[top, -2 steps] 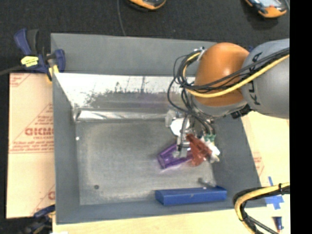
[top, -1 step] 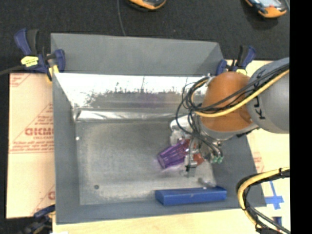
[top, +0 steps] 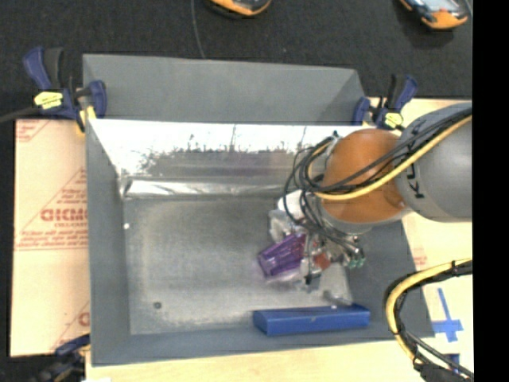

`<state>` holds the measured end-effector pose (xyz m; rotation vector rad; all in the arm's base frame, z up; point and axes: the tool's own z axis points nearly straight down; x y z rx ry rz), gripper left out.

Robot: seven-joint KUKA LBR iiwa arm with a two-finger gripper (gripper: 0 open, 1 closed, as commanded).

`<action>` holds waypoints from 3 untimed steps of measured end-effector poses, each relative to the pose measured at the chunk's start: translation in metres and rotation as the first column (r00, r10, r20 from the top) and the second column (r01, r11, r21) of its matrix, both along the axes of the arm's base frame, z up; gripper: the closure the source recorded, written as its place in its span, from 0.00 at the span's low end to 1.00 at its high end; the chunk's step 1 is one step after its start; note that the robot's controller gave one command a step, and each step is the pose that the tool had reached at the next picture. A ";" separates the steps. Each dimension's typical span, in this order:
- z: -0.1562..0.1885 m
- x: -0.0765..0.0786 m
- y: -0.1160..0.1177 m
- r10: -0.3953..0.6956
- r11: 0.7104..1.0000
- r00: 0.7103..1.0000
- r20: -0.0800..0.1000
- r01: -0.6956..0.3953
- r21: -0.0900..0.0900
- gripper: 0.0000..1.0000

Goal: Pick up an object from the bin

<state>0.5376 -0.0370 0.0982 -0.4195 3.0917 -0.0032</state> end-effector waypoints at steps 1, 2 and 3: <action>-0.028 -0.010 -0.020 -0.074 0.997 0.997 -0.017 0.074 -0.003 1.00; -0.028 -0.010 -0.020 -0.075 0.997 0.997 -0.017 0.074 -0.003 1.00; -0.011 -0.017 -0.020 -0.068 0.998 0.997 -0.028 0.068 -0.002 1.00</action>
Offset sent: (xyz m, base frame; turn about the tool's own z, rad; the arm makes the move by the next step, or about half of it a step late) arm 0.0000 0.0000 0.0000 0.0000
